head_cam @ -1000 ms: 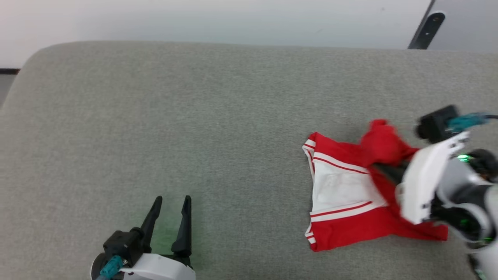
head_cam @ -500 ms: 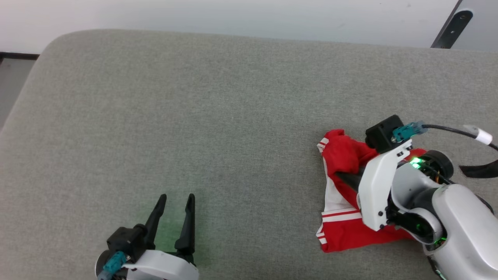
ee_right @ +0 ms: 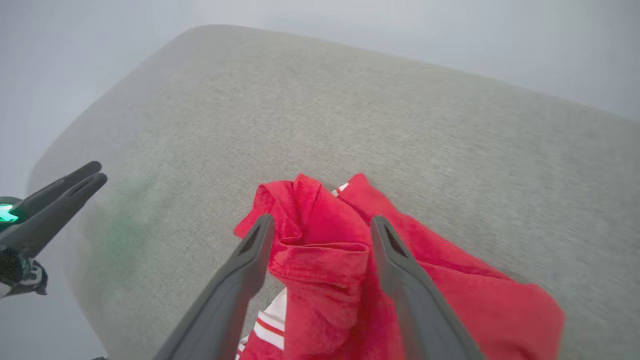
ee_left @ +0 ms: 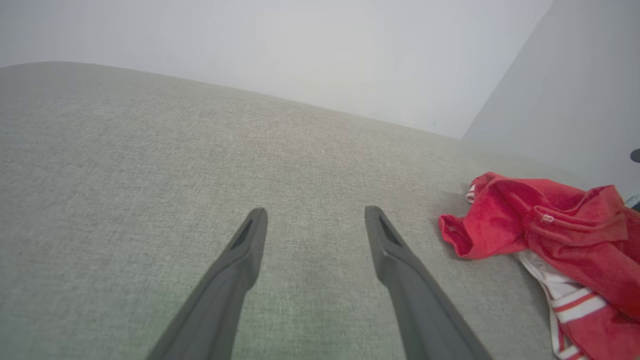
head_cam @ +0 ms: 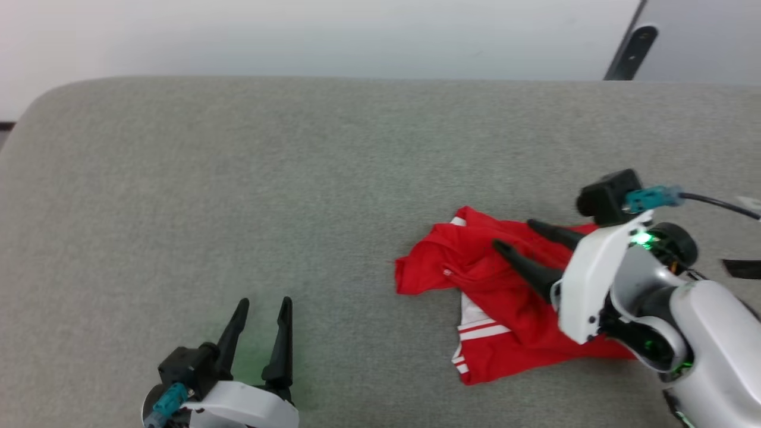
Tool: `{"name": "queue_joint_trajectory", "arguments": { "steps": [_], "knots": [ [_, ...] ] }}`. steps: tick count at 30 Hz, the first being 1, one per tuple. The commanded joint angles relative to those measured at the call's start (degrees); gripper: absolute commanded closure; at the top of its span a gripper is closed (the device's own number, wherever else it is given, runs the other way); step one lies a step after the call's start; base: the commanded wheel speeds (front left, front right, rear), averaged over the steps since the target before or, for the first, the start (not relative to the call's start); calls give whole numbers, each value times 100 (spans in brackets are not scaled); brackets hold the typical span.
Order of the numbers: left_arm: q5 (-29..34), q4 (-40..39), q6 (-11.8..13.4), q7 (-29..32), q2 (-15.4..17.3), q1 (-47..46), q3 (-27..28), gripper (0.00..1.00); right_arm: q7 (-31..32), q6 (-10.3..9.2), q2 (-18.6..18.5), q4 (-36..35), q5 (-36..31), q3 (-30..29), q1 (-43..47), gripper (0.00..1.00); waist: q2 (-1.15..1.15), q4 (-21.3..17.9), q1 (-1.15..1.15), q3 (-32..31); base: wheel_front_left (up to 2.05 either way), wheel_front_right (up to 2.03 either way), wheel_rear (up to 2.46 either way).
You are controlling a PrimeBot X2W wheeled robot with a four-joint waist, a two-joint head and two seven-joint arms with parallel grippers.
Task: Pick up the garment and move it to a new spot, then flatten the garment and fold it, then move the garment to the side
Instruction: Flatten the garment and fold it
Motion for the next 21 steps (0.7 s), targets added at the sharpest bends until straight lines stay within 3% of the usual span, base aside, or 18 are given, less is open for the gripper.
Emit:
{"name": "queue_joint_trajectory", "arguments": {
  "steps": [1, 11, 21],
  "knots": [
    [-21, 32, -22, 3, 22, -24, 6, 0, -148, -6, -86, -31, 63, -90, 106, 0, 0, -239, 0, -180, 0, 0, 0],
    [-91, 256, -21, 3, 296, -104, -116, 0, -1379, -6, -687, 340, -227, -486, 642, 0, 0, -662, 0, -547, 0, 0, 0],
    [-49, 136, 1, 3, 352, 292, 207, 0, -2669, -6, -613, 740, -435, -903, 1333, 0, 0, -887, 0, -875, 0, 0, 0]
  ]
}}
